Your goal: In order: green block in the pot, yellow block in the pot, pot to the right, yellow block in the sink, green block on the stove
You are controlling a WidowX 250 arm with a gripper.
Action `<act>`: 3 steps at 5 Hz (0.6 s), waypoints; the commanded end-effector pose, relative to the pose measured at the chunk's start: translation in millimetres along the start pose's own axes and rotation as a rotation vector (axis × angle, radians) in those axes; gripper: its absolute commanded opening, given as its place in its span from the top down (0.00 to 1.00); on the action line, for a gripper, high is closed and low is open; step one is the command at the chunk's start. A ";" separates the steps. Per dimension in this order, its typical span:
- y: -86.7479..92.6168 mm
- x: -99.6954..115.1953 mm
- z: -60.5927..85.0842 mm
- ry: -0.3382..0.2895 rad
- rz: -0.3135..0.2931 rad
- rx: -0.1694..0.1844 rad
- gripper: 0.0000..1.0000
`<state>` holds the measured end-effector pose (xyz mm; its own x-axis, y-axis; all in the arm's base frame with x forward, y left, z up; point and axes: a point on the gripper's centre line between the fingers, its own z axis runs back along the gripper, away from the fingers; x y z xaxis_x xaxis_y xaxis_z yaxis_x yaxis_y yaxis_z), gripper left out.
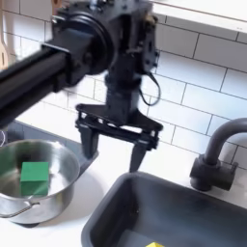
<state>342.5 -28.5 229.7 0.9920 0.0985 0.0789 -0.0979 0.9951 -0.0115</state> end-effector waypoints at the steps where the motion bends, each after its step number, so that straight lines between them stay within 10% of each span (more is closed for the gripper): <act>1: 46.9 -14.7 13.7 -0.013 0.162 0.030 0.00; 3: 73.0 -23.8 2.4 0.016 0.248 0.049 0.00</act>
<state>311.7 39.2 230.0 0.9406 0.3337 0.0626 -0.3350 0.9421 0.0121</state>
